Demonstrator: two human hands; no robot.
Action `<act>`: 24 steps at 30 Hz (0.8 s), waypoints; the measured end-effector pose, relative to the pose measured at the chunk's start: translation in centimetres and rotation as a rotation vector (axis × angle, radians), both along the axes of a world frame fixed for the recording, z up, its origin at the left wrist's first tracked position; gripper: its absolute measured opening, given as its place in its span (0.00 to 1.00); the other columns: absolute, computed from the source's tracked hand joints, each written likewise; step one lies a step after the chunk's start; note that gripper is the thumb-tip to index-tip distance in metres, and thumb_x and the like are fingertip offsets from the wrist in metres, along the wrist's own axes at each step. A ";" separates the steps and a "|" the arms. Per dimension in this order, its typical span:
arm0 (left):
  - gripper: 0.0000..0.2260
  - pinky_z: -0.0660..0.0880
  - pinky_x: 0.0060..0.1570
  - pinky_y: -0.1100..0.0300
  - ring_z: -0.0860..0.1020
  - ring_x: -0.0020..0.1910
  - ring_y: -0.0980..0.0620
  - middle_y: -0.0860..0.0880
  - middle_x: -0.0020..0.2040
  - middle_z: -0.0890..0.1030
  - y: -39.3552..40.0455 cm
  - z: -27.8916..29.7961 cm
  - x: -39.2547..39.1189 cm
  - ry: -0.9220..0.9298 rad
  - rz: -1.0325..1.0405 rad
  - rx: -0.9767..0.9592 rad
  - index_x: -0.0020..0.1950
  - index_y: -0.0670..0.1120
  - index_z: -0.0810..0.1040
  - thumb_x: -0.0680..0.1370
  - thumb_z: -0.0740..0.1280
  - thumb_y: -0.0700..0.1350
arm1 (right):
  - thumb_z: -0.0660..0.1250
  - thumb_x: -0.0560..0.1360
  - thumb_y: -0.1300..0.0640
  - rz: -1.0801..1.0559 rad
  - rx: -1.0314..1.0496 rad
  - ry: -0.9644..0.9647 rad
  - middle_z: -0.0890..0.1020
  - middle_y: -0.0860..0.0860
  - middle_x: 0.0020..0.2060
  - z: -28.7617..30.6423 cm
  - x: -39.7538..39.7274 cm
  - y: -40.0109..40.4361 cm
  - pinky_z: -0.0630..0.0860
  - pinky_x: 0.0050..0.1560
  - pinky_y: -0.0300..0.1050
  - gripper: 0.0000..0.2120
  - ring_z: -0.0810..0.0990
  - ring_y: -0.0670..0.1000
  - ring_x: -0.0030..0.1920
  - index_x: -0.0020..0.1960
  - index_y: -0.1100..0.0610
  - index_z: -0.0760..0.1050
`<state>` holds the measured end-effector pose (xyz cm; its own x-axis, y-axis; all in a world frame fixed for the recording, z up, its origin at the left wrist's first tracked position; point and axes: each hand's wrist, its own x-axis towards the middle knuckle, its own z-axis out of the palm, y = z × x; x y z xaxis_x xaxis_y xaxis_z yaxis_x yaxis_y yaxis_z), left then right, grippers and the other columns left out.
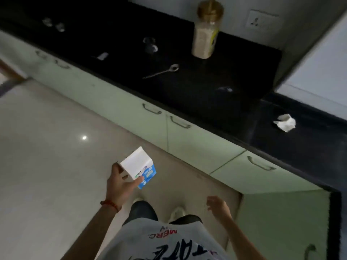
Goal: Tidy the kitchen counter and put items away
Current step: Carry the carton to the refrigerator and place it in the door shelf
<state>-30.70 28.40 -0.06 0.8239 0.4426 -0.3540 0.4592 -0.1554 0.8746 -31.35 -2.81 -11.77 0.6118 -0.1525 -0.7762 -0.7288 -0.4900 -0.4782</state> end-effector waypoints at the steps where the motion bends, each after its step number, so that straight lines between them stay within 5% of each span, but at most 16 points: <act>1: 0.25 0.79 0.46 0.53 0.78 0.50 0.50 0.50 0.51 0.77 1.3 -0.3 -1.8 0.029 0.074 0.023 0.51 0.49 0.69 0.61 0.77 0.39 | 0.58 0.76 0.65 0.047 0.009 0.004 0.80 0.58 0.44 0.0 0.6 1.0 0.73 0.38 0.42 0.13 0.77 0.56 0.41 0.58 0.63 0.75; 7: 0.24 0.75 0.45 0.54 0.75 0.50 0.46 0.46 0.51 0.75 6.8 -2.1 -13.8 0.134 0.489 0.048 0.53 0.45 0.66 0.64 0.76 0.36 | 0.58 0.76 0.69 0.376 0.019 0.042 0.76 0.54 0.32 -0.6 3.0 8.7 0.70 0.33 0.40 0.10 0.73 0.53 0.33 0.54 0.69 0.75; 12: 0.24 0.72 0.42 0.58 0.73 0.50 0.49 0.47 0.51 0.73 9.2 -2.6 -22.1 0.172 0.743 0.018 0.54 0.45 0.65 0.65 0.75 0.36 | 0.59 0.77 0.60 0.658 -0.005 -0.007 0.78 0.54 0.38 1.1 2.6 15.8 0.72 0.34 0.37 0.05 0.76 0.52 0.37 0.47 0.56 0.74; 17: 0.25 0.77 0.46 0.50 0.74 0.50 0.46 0.46 0.52 0.74 11.3 -3.0 -29.8 0.223 1.001 0.009 0.52 0.47 0.65 0.64 0.76 0.39 | 0.60 0.77 0.60 0.987 -0.040 -0.007 0.79 0.58 0.37 -0.1 1.0 23.8 0.70 0.45 0.47 0.08 0.76 0.56 0.39 0.41 0.60 0.74; 24: 0.26 0.75 0.44 0.54 0.73 0.50 0.47 0.43 0.57 0.75 10.2 -3.1 -36.6 0.249 1.390 0.014 0.56 0.43 0.66 0.65 0.76 0.40 | 0.59 0.76 0.60 1.349 -0.025 -0.004 0.77 0.55 0.35 0.5 -2.0 35.9 0.68 0.41 0.44 0.09 0.76 0.55 0.38 0.38 0.58 0.73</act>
<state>-67.34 38.63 -3.20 -0.3638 0.8352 -0.4124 0.3829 0.5377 0.7512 -33.32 33.12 -11.30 0.2969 0.5512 -0.7798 0.3258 -0.8261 -0.4598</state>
